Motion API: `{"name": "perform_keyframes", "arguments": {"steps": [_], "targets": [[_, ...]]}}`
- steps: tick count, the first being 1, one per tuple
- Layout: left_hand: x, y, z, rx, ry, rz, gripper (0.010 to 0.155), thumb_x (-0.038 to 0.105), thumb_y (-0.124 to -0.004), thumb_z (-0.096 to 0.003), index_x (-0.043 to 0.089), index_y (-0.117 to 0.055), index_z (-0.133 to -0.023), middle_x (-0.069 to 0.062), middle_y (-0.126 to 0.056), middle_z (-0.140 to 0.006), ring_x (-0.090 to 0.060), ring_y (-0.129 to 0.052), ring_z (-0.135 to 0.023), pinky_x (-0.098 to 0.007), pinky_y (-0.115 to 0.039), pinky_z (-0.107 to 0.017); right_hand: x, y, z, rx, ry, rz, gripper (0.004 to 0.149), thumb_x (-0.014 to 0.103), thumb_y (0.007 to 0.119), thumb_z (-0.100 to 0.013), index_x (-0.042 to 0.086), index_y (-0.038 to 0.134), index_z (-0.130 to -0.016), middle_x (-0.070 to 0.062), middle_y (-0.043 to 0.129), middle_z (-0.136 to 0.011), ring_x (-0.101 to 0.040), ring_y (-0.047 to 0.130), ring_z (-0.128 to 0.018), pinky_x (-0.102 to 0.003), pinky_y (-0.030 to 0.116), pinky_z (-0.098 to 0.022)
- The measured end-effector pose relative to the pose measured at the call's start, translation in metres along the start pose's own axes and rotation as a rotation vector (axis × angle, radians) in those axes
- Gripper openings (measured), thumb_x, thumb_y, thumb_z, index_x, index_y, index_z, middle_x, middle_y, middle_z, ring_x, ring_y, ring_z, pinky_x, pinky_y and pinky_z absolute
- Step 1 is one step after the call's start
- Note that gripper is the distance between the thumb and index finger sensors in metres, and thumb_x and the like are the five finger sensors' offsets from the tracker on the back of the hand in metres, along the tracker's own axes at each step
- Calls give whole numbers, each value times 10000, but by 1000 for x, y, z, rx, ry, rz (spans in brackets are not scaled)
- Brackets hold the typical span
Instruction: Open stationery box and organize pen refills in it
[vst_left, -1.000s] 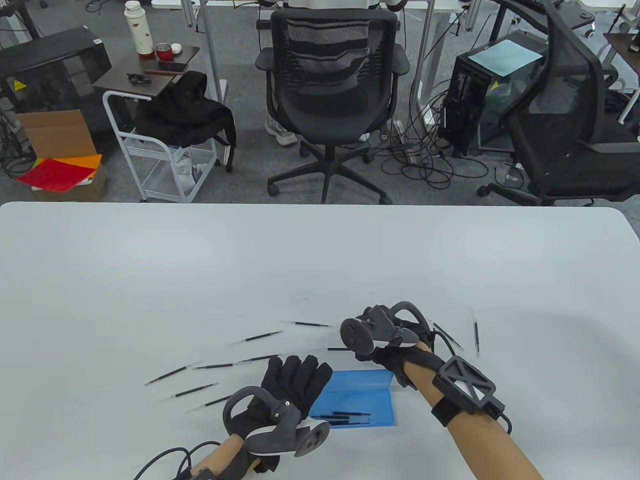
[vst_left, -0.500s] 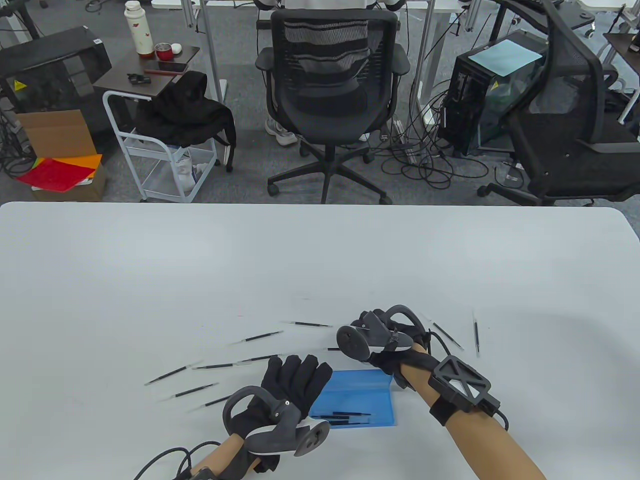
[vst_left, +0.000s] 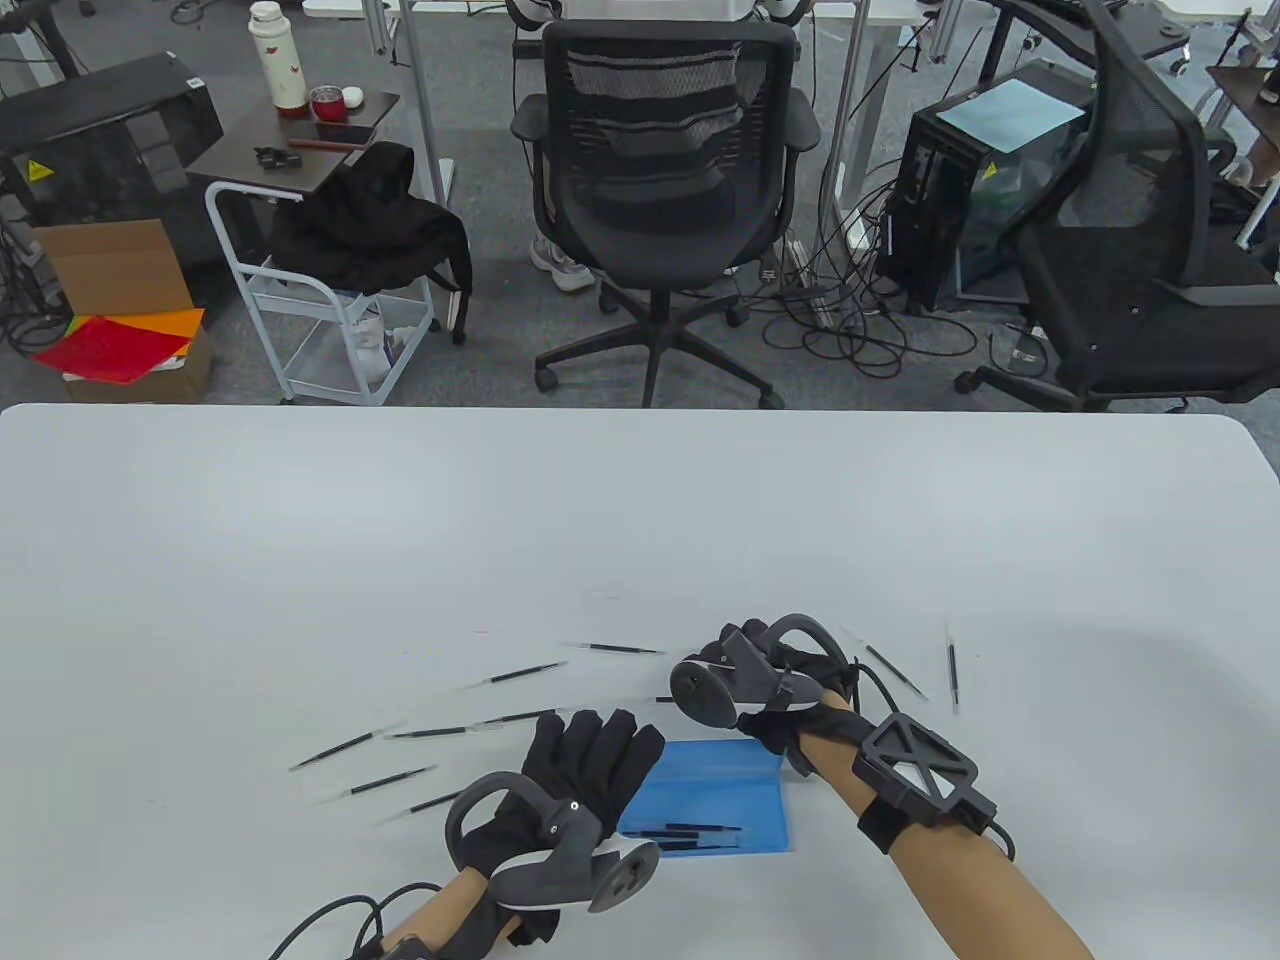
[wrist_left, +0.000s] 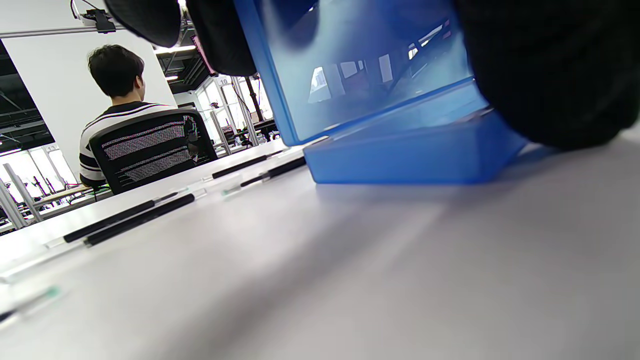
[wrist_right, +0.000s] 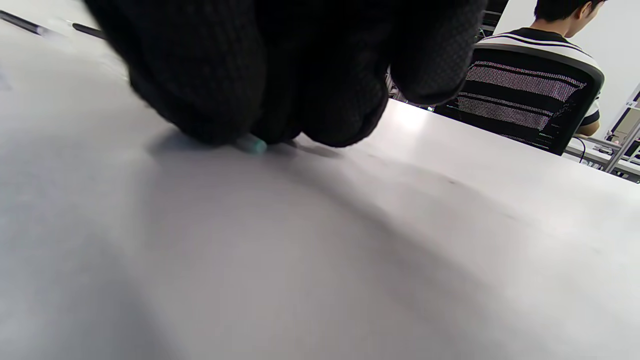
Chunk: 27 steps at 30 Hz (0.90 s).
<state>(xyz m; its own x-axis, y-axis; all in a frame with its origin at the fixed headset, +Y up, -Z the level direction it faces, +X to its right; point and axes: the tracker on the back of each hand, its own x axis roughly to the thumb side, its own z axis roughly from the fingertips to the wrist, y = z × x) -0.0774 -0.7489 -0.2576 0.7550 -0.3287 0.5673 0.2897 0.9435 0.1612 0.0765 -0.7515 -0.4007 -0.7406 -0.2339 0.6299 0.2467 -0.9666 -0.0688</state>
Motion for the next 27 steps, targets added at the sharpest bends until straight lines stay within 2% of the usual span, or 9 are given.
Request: {"name": "perform_keyframes", "arguments": {"steps": [12, 19, 23, 27], "targets": [[0, 0, 0, 0, 0, 1, 1245, 668, -788, -337, 114, -40, -1164, -202, -254, -1250, -488, -526, -1115, -691, -485, -783, 2, 0, 2, -13, 1, 44, 523, 320, 956, -372, 262, 801, -868, 84, 1034, -675, -219, 1045, -653, -551, 810, -676], [-1, 0, 0, 0, -1, 4, 1245, 669, -788, -338, 114, -39, -1163, -202, -250, -1251, -488, -522, -1116, -692, -483, -783, -6, -3, 4, -30, 22, 4, 532, 321, 956, -369, 256, 795, -872, 67, 1038, -683, -230, 1042, -650, -555, 810, -670], [-1, 0, 0, -2, -1, 6, 1247, 669, -789, -336, 112, -40, -1163, -202, -251, -1251, -489, -521, -1115, -692, -484, -782, -11, -16, 12, -80, 21, -18, 550, 328, 955, -364, 243, 788, -881, 47, 1028, -697, -243, 1031, -659, -559, 808, -668], [-1, 0, -1, -3, -1, 7, 1246, 671, -788, -337, 114, -40, -1163, -202, -249, -1251, -488, -519, -1117, -692, -482, -783, -15, -39, 27, -155, 18, -10, 558, 330, 955, -362, 237, 784, -886, 37, 1020, -707, -252, 1019, -670, -561, 802, -672]]}}
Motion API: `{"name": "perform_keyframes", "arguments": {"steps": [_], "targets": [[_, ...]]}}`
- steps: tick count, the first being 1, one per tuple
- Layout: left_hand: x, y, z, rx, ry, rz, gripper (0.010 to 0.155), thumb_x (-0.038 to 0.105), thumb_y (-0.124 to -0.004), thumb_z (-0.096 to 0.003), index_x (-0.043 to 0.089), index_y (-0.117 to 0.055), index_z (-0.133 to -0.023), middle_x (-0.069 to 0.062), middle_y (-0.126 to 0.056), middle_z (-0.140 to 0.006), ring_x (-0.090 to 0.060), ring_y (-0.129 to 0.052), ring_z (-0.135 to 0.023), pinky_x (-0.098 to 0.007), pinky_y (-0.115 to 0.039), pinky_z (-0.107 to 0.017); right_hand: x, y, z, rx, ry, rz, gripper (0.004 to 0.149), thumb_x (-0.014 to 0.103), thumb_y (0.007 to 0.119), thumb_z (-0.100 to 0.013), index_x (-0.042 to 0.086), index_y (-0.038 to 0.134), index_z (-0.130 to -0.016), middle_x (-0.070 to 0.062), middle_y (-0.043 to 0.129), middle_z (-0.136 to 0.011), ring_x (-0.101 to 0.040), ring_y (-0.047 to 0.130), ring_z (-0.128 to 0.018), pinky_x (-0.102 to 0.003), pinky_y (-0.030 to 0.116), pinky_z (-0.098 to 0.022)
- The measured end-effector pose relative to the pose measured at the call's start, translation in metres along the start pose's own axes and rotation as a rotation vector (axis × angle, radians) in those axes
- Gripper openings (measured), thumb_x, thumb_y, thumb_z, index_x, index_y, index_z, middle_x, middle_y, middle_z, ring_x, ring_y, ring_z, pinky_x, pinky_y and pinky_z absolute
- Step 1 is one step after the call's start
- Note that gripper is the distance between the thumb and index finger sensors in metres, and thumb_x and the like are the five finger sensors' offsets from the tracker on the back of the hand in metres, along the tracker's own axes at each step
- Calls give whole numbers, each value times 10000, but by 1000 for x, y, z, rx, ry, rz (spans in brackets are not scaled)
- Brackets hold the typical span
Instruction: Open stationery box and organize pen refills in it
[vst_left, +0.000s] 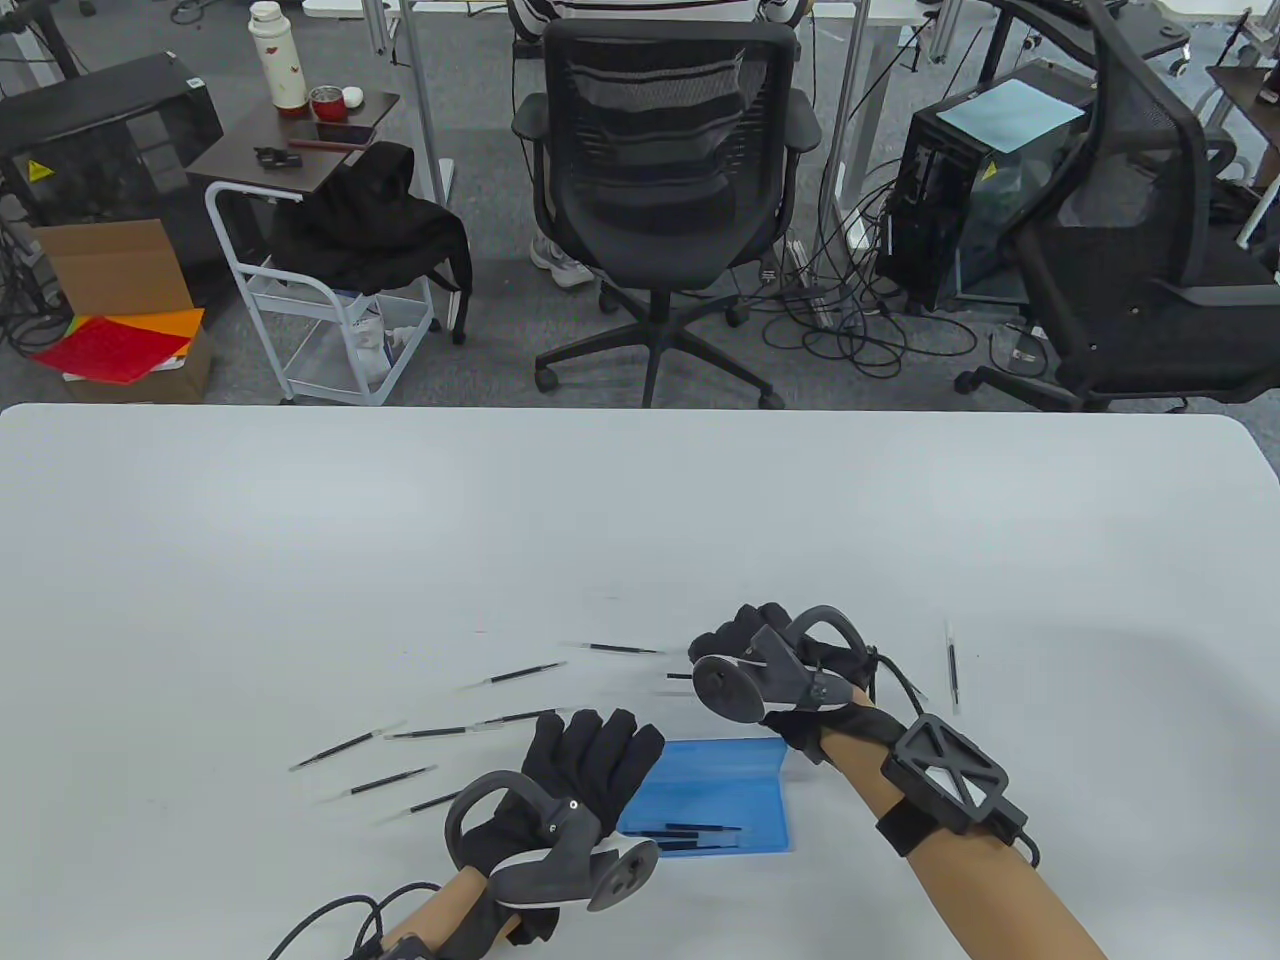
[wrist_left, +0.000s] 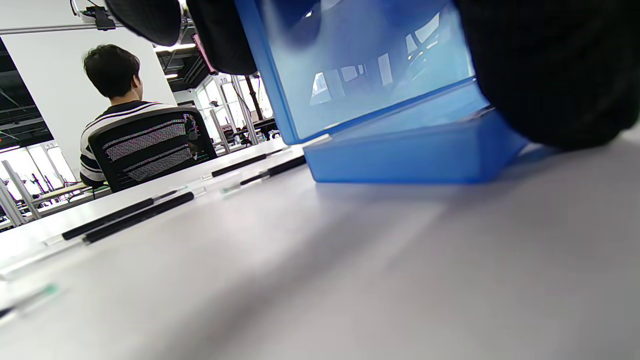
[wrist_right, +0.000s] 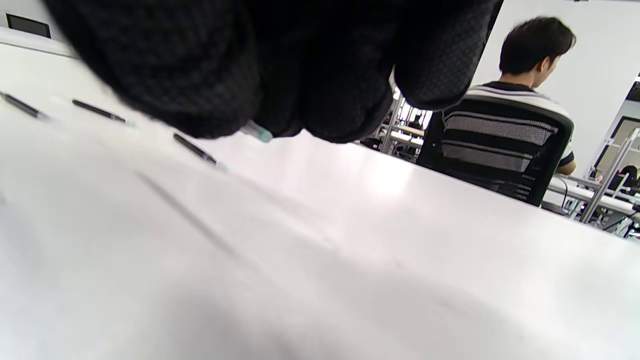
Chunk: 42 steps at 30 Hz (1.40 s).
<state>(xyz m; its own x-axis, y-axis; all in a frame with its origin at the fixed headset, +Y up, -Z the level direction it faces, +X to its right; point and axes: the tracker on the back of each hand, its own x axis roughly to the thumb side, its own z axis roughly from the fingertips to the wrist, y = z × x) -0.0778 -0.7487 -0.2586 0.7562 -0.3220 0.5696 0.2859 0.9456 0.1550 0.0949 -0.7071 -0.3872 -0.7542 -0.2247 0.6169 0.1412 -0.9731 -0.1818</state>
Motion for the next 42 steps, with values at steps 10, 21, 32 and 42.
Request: {"name": "perform_keyframes", "arguments": {"steps": [10, 21, 32, 42], "targets": [[-1, 0, 0, -7, 1, 4, 1248, 671, -790, -335, 112, -39, -1161, -203, -243, -1251, -491, -513, -1118, -693, -482, -783, 5, -68, 56, -181, -36, 32, 562, 335, 957, -360, 233, 787, -886, 34, 1020, -707, -254, 1018, -669, -559, 802, -670], [-2, -1, -2, -22, 1, 23, 1258, 675, -793, -333, 115, -28, -1160, -204, -222, -1253, -496, -480, -1130, -694, -475, -785, 56, -63, 113, -192, -75, 119, 572, 344, 951, -359, 235, 781, -894, 40, 1020, -706, -244, 1021, -664, -553, 810, -663], [-3, -2, -3, -23, 0, 32, 1260, 674, -797, -331, 115, -28, -1159, -201, -218, -1254, -497, -477, -1129, -695, -473, -785, 94, -22, 119, -138, -61, 127, 580, 347, 946, -361, 228, 776, -903, 41, 1021, -705, -244, 1024, -655, -550, 815, -653], [-4, -1, -3, -28, 0, 35, 1261, 676, -796, -330, 117, -28, -1158, -198, -219, -1254, -495, -479, -1129, -694, -473, -786, 107, -3, 106, -88, -73, 156, 577, 347, 941, -366, 230, 774, -905, 42, 1019, -709, -243, 1022, -660, -547, 812, -655]]}}
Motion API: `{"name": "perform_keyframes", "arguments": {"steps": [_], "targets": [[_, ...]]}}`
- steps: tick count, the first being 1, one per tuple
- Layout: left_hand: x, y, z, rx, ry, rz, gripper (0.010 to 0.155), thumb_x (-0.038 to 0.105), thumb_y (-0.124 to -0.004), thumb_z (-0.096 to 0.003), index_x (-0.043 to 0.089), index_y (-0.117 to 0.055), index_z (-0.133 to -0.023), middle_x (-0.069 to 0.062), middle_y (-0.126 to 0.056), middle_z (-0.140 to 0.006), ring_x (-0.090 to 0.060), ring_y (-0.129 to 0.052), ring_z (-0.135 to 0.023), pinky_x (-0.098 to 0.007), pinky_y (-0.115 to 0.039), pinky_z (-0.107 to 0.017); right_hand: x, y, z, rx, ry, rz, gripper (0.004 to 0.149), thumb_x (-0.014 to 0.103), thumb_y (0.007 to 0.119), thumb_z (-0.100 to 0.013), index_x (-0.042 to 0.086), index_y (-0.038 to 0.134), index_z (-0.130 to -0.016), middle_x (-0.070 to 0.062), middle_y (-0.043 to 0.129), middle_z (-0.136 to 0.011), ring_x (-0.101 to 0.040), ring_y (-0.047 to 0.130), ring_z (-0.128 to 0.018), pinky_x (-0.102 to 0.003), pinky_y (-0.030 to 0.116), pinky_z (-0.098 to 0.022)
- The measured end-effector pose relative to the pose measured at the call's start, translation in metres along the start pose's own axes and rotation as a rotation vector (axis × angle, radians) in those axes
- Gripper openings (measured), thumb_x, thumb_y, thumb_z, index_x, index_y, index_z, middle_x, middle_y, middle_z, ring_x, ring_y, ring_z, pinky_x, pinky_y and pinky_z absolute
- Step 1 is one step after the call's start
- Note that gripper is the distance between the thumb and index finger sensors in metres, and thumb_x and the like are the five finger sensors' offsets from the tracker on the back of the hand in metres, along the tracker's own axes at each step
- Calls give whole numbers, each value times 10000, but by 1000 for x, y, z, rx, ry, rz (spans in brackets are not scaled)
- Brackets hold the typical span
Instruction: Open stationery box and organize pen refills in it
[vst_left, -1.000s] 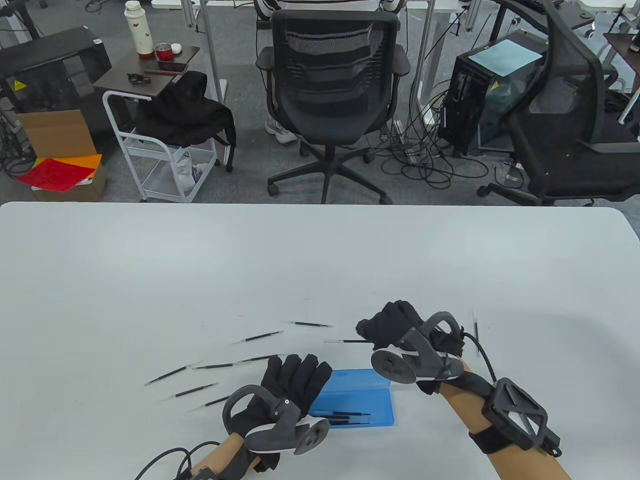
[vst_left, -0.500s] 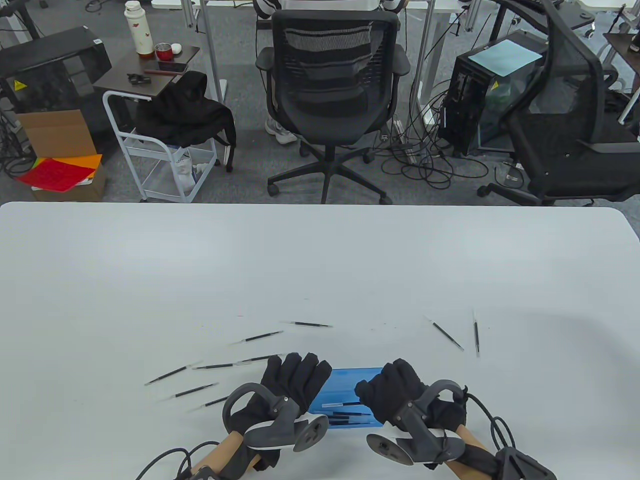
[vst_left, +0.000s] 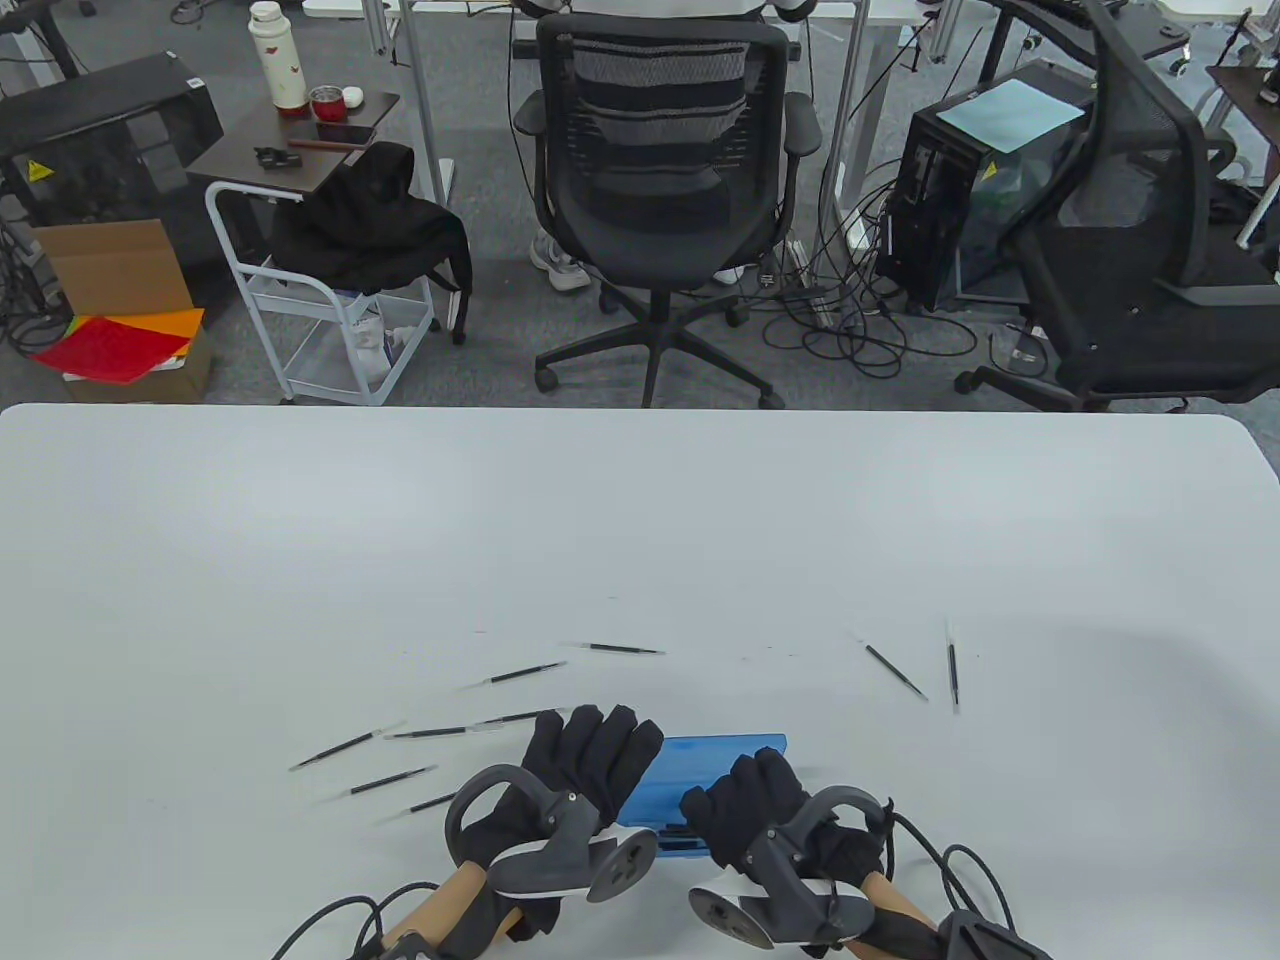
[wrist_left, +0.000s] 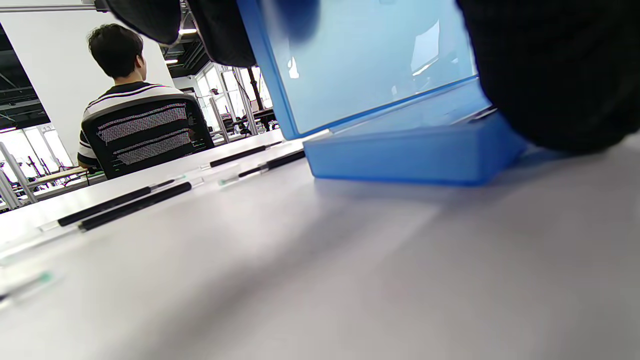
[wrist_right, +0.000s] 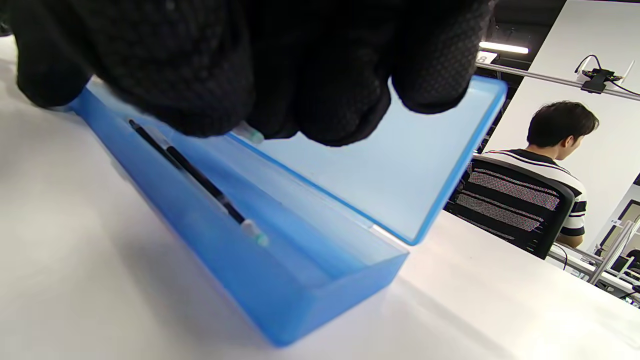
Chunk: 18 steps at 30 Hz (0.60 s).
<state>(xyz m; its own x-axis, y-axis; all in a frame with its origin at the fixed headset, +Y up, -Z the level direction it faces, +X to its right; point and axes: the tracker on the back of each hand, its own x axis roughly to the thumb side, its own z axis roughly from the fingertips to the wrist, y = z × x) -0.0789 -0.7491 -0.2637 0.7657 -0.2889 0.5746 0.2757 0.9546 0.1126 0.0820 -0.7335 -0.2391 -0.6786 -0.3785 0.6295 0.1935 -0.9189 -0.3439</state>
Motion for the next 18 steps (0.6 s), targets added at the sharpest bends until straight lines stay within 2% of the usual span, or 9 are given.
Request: {"name": "perform_keyframes", "arguments": {"steps": [18], "targets": [[0, 0, 0, 1, 1, -7, 1260, 675, -796, -331, 114, -29, -1158, -196, -220, -1254, -497, -481, -1128, -693, -476, -785, 8, 8, -3, -31, -7, 2, 568, 352, 920, -380, 238, 768, -916, 42, 1016, -735, -243, 1016, -683, -539, 807, -658]]}}
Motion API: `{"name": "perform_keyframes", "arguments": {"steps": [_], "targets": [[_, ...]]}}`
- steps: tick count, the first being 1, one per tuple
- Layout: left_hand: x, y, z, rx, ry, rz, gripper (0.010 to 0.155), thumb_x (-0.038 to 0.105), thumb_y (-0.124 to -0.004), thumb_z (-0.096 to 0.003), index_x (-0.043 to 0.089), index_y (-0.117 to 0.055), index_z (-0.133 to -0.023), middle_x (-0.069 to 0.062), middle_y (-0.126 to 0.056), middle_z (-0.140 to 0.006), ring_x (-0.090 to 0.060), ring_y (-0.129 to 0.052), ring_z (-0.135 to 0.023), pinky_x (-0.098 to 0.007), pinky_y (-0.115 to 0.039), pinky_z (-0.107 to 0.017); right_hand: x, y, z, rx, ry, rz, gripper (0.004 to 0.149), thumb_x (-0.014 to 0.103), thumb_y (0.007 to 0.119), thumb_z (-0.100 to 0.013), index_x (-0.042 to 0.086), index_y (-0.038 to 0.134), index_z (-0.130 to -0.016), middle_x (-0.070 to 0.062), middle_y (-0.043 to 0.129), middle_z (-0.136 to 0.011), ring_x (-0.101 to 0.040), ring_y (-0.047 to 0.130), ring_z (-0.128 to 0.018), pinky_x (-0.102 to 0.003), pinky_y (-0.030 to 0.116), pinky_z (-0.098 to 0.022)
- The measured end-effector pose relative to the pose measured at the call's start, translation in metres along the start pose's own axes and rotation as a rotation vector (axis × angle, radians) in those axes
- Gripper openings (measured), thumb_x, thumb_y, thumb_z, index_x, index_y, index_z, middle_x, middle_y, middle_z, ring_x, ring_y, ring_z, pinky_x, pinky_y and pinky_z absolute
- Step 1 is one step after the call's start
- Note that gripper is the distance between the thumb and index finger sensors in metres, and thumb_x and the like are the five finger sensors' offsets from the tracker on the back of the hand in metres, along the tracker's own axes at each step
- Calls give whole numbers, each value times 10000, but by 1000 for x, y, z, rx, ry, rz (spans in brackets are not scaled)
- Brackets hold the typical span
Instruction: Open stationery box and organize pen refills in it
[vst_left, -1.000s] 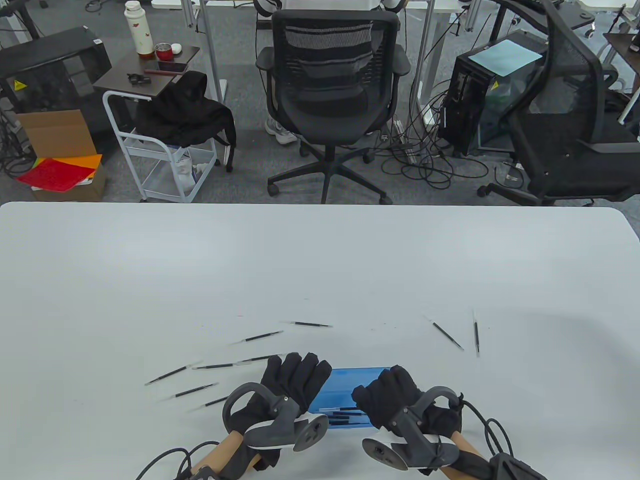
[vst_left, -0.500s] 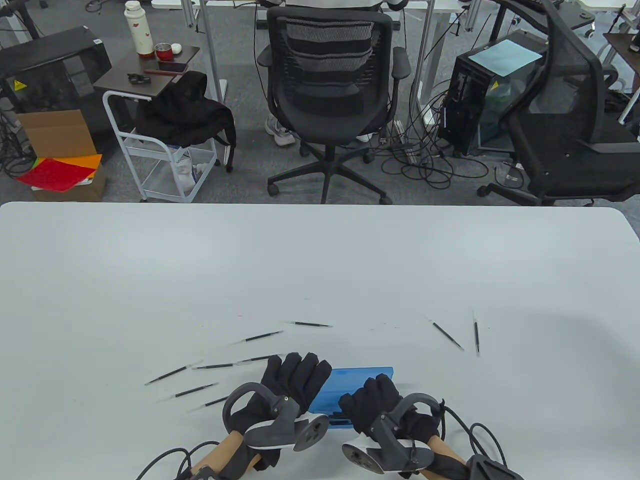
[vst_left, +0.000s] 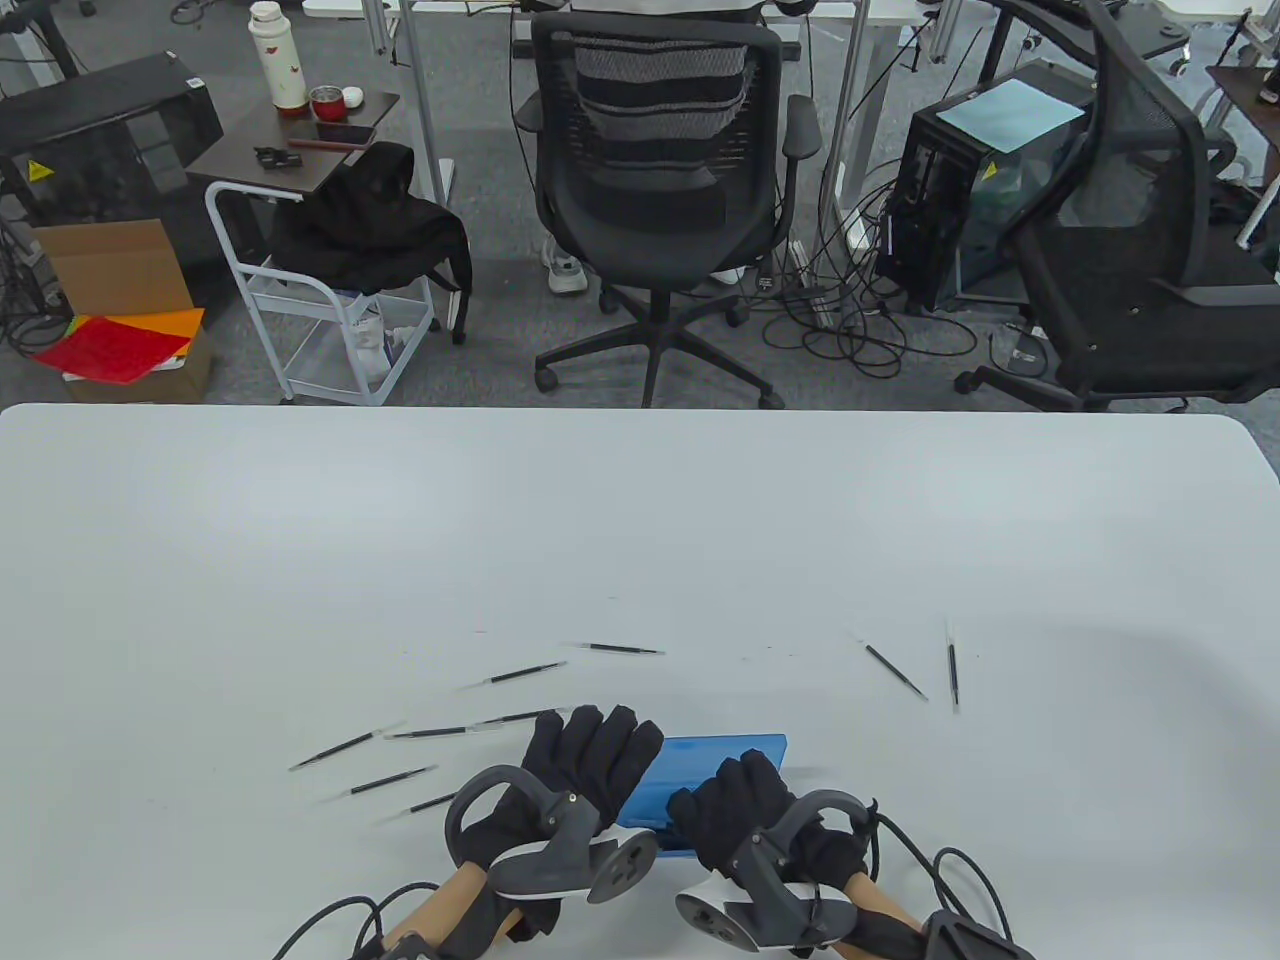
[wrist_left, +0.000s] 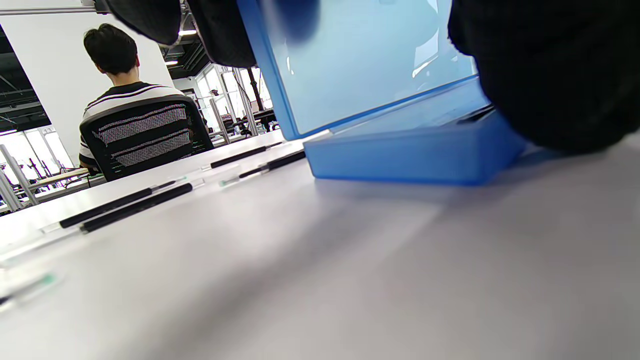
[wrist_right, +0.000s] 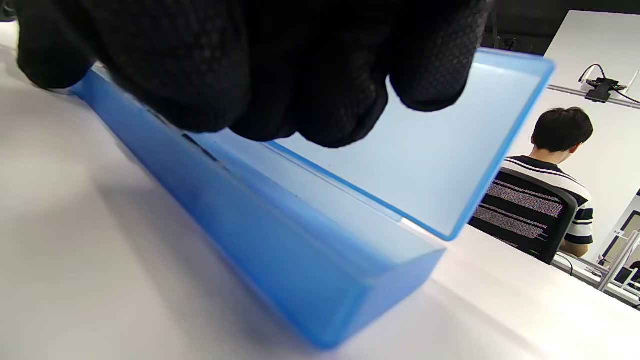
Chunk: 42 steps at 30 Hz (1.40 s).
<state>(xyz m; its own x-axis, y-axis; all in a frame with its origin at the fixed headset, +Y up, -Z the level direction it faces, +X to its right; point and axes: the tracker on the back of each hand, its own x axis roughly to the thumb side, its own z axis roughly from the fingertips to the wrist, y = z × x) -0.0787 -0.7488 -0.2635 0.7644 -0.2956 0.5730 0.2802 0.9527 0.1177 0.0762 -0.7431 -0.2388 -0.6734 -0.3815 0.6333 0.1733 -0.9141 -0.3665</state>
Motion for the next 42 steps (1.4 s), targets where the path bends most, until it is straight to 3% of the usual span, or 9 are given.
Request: {"name": "perform_keyframes", "arguments": {"steps": [6, 11, 15, 18, 23, 28, 36, 42], "targets": [[0, 0, 0, 1, 1, 0, 1259, 675, -796, -330, 114, -30, -1158, -198, -222, -1253, -497, -481, -1128, -693, -477, -785, -18, -24, 7, -52, 32, -140, 550, 342, 923, -381, 243, 784, -903, 42, 1026, -719, -243, 1023, -669, -541, 810, -652], [0, 0, 0, -1, 2, 3, 1261, 676, -796, -330, 116, -27, -1157, -199, -219, -1253, -495, -479, -1129, -692, -475, -786, -66, -47, 14, -125, 190, -161, 544, 338, 923, -384, 243, 789, -903, 40, 1029, -720, -245, 1023, -670, -541, 810, -655], [0, 0, 0, 0, 1, 4, 1262, 676, -796, -330, 116, -26, -1158, -197, -219, -1254, -495, -479, -1129, -693, -474, -785, -108, -46, 12, -108, 333, -201, 541, 332, 923, -388, 238, 792, -904, 31, 1029, -723, -251, 1021, -671, -547, 806, -655], [0, 0, 0, 0, 0, 3, 1261, 676, -796, -330, 116, -28, -1157, -196, -221, -1254, -495, -480, -1129, -693, -475, -785, -133, -37, 8, -57, 412, -168, 543, 333, 922, -390, 238, 790, -909, 31, 1029, -725, -251, 1021, -672, -546, 804, -657], [0, 0, 0, 2, -1, 5, 1262, 676, -797, -330, 115, -27, -1158, -198, -219, -1254, -496, -479, -1128, -694, -473, -786, -169, 1, -3, 117, 569, -100, 561, 335, 920, -392, 232, 781, -925, 20, 1021, -750, -263, 1008, -698, -554, 788, -668], [0, 0, 0, 4, 0, 1, 1259, 676, -795, -331, 116, -29, -1158, -196, -222, -1254, -494, -481, -1129, -692, -476, -785, -187, 40, -10, 330, 670, -54, 673, 392, 917, -381, 217, 713, -997, -56, 953, -901, -328, 932, -822, -578, 729, -705], [-1, 0, 1, 3, -5, 6, 1258, 675, -795, -332, 117, -28, -1158, -196, -220, -1254, -493, -483, -1128, -692, -473, -786, -199, 78, -19, 483, 741, 12, 701, 408, 919, -370, 222, 701, -1010, -67, 935, -932, -346, 907, -851, -582, 712, -714], [-1, 0, 0, 3, -6, 7, 1258, 675, -795, -332, 116, -30, -1158, -197, -222, -1254, -493, -484, -1128, -692, -473, -787, -204, 90, -22, 528, 774, 29, 681, 393, 927, -368, 228, 718, -996, -59, 949, -915, -341, 916, -841, -580, 715, -713]]}}
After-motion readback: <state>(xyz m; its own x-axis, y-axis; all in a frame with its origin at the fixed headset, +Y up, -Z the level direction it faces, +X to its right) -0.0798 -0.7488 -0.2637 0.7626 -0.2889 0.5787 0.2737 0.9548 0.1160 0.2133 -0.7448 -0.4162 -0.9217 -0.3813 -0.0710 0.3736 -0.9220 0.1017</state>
